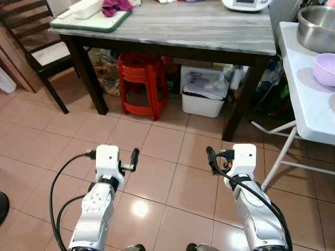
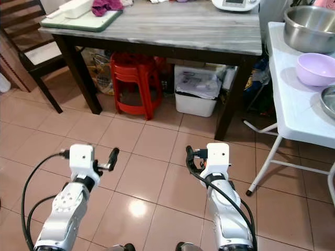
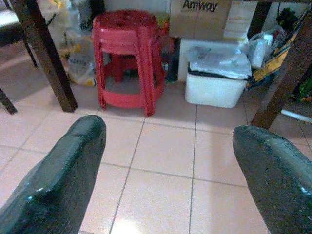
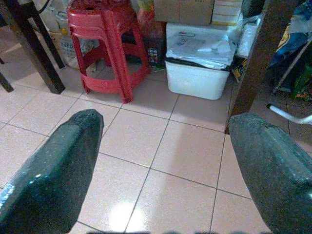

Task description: Setting the table

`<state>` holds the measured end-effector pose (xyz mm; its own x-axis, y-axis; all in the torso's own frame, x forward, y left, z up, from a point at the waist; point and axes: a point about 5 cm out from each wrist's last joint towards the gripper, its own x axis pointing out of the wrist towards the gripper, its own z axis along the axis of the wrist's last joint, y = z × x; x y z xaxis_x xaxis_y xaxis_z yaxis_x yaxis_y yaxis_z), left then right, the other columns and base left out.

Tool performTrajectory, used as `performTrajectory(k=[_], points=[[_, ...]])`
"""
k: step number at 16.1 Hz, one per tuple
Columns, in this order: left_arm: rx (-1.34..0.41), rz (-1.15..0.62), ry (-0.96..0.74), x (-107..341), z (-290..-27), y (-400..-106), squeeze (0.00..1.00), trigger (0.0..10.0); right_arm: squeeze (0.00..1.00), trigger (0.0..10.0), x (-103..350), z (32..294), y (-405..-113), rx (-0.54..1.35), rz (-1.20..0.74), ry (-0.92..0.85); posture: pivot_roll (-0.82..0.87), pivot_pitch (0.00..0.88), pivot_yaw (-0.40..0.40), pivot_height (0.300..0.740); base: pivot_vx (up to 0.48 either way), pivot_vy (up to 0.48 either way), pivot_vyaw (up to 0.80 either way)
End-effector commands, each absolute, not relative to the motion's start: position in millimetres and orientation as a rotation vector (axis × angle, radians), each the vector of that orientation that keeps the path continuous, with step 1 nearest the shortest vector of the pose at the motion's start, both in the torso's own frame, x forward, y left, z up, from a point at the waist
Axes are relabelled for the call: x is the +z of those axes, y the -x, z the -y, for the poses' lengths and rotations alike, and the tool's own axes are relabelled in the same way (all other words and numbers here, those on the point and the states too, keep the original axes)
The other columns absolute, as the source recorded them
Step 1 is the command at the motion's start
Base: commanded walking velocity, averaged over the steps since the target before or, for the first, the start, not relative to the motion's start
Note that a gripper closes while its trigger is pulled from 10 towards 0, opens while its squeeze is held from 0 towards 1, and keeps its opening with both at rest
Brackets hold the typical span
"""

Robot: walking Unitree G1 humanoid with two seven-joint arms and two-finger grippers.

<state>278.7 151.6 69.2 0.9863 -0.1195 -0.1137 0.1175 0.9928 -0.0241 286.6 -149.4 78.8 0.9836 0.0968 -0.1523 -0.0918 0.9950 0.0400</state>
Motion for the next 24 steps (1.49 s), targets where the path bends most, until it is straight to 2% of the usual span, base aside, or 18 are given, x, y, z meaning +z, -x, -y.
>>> performTrajectory(k=[1,2,5,10,15,17,24], points=[[-0.124,-0.079,0.018,79,-155,-279,0.00,10.0,0.00,10.0,84,144,-288,0.117,-0.129,-0.010,-0.09,0.201,0.028,0.740,0.000,0.000,0.00],[-0.121,0.002,0.013,93,-154,-279,0.00,10.0,0.00,10.0,94,144,-287,0.114,-0.076,0.036,-0.09,0.204,0.024,0.740,0.000,0.000,0.00],[-0.071,0.098,-0.009,118,-166,-263,0.00,10.0,0.00,10.0,115,147,-280,0.113,0.008,0.067,-0.07,0.228,0.025,0.740,0.000,0.000,0.00],[-0.032,0.039,-0.052,104,-186,-229,0.00,10.0,0.00,10.0,118,151,-254,0.144,0.019,0.102,-0.07,0.225,0.015,0.740,0.000,0.000,0.00],[-0.099,0.020,-0.037,102,-168,-241,0.00,10.0,0.00,10.0,135,160,-254,0.073,0.051,0.137,-0.13,0.221,0.009,0.740,0.000,0.000,0.00],[-0.102,0.045,-0.016,108,-164,-250,0.00,10.0,0.00,10.0,132,162,-255,0.088,0.041,0.151,-0.14,0.215,0.005,0.740,0.000,0.000,-0.77],[-0.097,0.039,-0.004,106,-158,-250,0.00,10.0,0.00,10.0,139,155,-265,0.111,0.062,0.122,-0.12,0.196,-0.006,0.740,0.000,0.000,-0.77]])
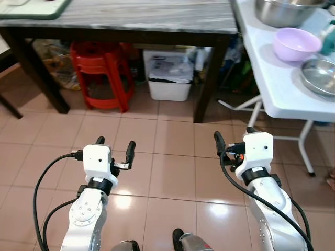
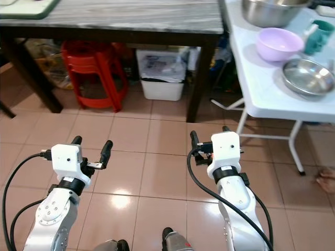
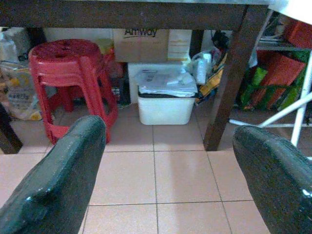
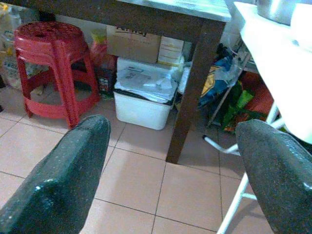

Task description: Setting the table

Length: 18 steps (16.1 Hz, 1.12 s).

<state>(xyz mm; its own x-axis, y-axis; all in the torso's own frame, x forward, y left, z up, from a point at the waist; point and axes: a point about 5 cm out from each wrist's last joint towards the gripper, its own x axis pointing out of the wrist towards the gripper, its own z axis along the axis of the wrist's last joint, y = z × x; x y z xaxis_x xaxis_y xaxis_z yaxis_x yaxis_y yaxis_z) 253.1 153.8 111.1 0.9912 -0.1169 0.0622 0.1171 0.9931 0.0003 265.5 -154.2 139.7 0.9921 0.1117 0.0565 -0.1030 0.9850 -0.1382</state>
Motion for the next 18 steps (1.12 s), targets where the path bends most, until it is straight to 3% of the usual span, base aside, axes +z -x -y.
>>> performTrajectory(k=[1,8,18], points=[[-0.102,0.043,-0.010,107,-157,-252,0.00,10.0,0.00,10.0,140,153,-266,0.119,0.072,0.142,-0.12,0.195,-0.005,0.740,0.000,0.000,0.00],[-0.137,0.056,0.026,113,-147,-257,0.00,10.0,0.00,10.0,142,151,-265,0.117,0.081,0.139,-0.13,0.214,0.007,0.740,0.000,-0.084,0.00],[-0.153,0.051,0.035,114,-144,-260,0.00,10.0,0.00,10.0,146,151,-266,0.107,0.090,0.144,-0.14,0.226,0.007,0.740,0.000,-0.480,0.00]])
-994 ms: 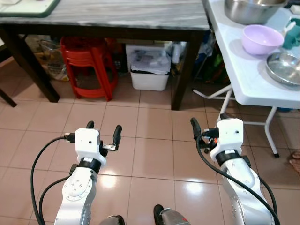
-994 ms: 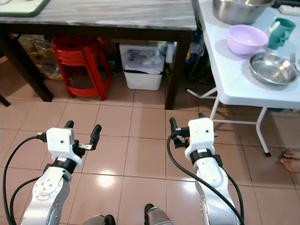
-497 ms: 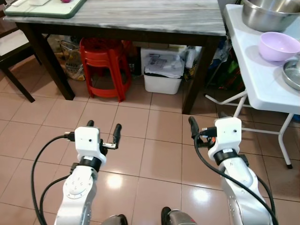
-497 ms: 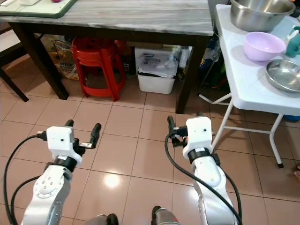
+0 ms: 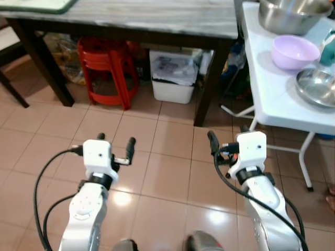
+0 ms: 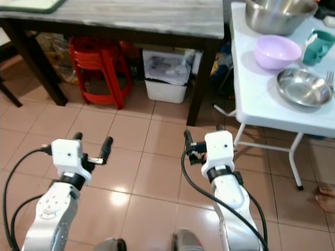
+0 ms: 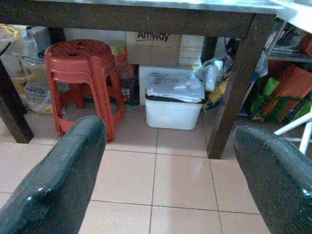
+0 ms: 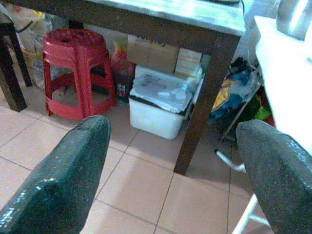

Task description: Setting the table

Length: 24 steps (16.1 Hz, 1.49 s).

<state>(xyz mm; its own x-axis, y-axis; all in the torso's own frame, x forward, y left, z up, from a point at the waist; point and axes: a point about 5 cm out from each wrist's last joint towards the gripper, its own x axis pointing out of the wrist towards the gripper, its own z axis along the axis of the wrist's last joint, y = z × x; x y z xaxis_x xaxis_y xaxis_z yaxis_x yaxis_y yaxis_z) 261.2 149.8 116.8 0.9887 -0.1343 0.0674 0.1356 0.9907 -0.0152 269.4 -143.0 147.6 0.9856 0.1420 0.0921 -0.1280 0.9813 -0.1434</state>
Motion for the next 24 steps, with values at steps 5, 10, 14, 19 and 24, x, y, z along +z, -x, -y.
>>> performTrajectory(k=[5,10,14,19,24], points=[[-0.157,0.078,0.052,126,-139,-265,0.00,10.0,0.00,10.0,155,154,-268,0.093,0.119,0.152,-0.15,0.229,0.009,0.740,0.000,-0.480,0.00],[-0.169,0.074,0.055,125,-137,-265,0.00,10.0,0.00,10.0,156,151,-267,0.101,0.120,0.115,-0.16,0.232,0.015,0.740,0.000,-0.480,0.00],[-0.169,0.075,0.056,127,-135,-267,0.00,10.0,0.00,10.0,160,157,-268,0.059,0.111,0.113,-0.17,0.246,0.017,0.740,0.000,-0.435,0.00],[-0.159,0.107,0.074,133,-136,-269,0.00,10.0,0.00,10.0,166,155,-269,0.049,0.133,0.167,-0.18,0.250,0.019,0.740,0.000,0.000,0.00],[-0.217,0.137,0.116,138,-131,-269,0.00,10.0,0.00,10.0,169,148,-273,0.098,0.145,0.102,-0.17,0.248,0.018,0.740,0.000,0.000,0.00]])
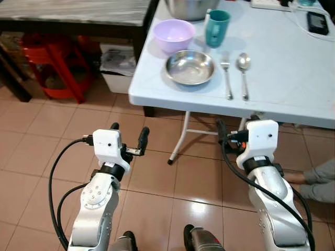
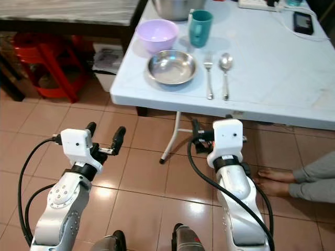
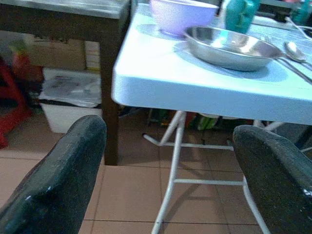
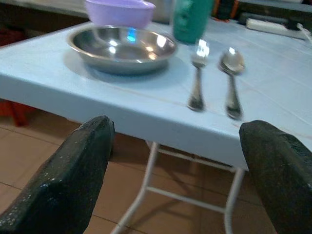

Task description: Setting the table

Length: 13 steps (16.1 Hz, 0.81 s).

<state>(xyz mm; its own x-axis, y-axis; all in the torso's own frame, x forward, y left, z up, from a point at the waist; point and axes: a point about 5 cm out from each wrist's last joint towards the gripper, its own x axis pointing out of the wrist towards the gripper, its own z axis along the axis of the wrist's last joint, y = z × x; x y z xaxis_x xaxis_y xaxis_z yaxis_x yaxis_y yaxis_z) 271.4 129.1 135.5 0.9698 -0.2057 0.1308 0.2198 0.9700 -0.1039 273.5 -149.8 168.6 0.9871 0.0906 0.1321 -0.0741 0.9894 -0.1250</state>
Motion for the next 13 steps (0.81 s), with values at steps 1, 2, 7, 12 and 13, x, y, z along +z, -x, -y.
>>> performTrajectory(k=[1,2,7,12,13], points=[[-0.216,0.137,0.124,138,-131,-269,0.00,10.0,0.00,10.0,170,147,-273,0.103,0.155,0.109,-0.17,0.248,0.018,0.740,0.000,0.000,0.00],[-0.217,0.139,0.130,139,-130,-270,0.00,10.0,0.00,10.0,170,142,-272,0.127,0.158,0.096,-0.17,0.243,0.018,0.740,0.000,0.000,0.00],[-0.243,0.150,0.152,141,-128,-272,0.00,10.0,0.00,10.0,174,142,-269,0.163,0.170,0.092,-0.17,0.239,0.016,0.740,0.270,0.000,0.00],[-0.264,0.203,0.154,154,-126,-275,0.00,10.0,0.00,10.0,196,167,-263,0.096,0.267,0.178,-0.18,0.225,0.011,0.740,0.322,0.000,0.00],[-0.265,0.203,0.154,154,-126,-276,0.00,10.0,0.00,10.0,195,168,-263,0.096,0.262,0.180,-0.18,0.225,0.011,0.740,0.334,0.000,0.00]])
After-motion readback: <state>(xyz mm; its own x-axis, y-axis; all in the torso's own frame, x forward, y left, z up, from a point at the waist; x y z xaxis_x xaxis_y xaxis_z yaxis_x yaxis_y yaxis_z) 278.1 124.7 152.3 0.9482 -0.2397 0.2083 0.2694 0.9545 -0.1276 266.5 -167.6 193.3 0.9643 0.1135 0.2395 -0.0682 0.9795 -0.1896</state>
